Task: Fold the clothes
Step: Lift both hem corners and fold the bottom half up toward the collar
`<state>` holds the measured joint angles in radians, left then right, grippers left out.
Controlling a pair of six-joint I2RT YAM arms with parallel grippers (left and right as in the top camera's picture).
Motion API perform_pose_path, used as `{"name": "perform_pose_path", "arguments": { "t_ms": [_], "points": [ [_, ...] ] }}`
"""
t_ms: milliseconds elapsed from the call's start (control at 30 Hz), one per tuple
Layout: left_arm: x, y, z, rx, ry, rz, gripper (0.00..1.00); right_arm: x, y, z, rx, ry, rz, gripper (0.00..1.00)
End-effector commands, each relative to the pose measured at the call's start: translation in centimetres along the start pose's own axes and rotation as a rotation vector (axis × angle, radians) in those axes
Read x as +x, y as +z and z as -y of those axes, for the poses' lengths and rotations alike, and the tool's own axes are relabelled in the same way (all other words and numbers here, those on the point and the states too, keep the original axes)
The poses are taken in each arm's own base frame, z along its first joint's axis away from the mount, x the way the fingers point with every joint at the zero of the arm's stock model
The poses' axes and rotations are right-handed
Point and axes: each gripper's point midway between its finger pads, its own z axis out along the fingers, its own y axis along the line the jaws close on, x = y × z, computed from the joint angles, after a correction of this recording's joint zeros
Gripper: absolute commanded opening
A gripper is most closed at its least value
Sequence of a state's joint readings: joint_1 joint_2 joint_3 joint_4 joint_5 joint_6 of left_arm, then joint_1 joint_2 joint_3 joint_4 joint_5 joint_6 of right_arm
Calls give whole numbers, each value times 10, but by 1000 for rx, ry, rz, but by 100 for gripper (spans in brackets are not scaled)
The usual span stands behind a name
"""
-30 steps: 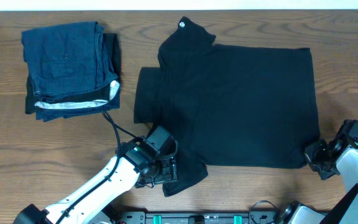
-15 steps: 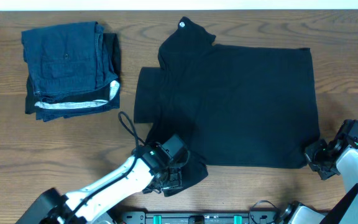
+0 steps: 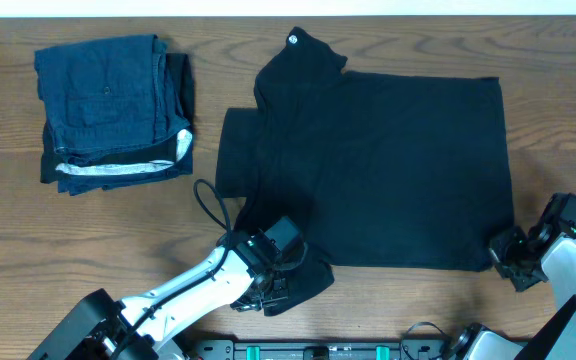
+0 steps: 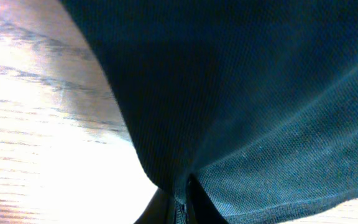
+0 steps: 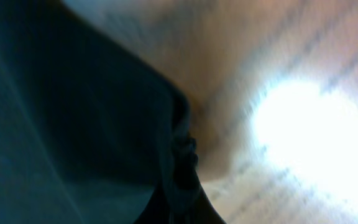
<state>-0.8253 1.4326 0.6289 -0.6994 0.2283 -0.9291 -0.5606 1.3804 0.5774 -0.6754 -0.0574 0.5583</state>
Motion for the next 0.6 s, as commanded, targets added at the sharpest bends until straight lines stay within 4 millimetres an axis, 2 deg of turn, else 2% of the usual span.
{"name": "perform_pose_path", "arguments": {
  "t_ms": [0,133,333,567],
  "points": [
    [-3,-6,1,1,60,3,6,-2,-8,0,17,-13,-17,1],
    [-10,-25,-1,-9,82,14,6,-7,-23,-3,46,-31,-18,1],
    [-13,-59,-2,-12,86,48,6,-2,-35,-12,44,-6,-47,1],
    [-10,-79,-4,23,98,97,6,0,-60,-13,73,-4,-88,1]
  ]
}}
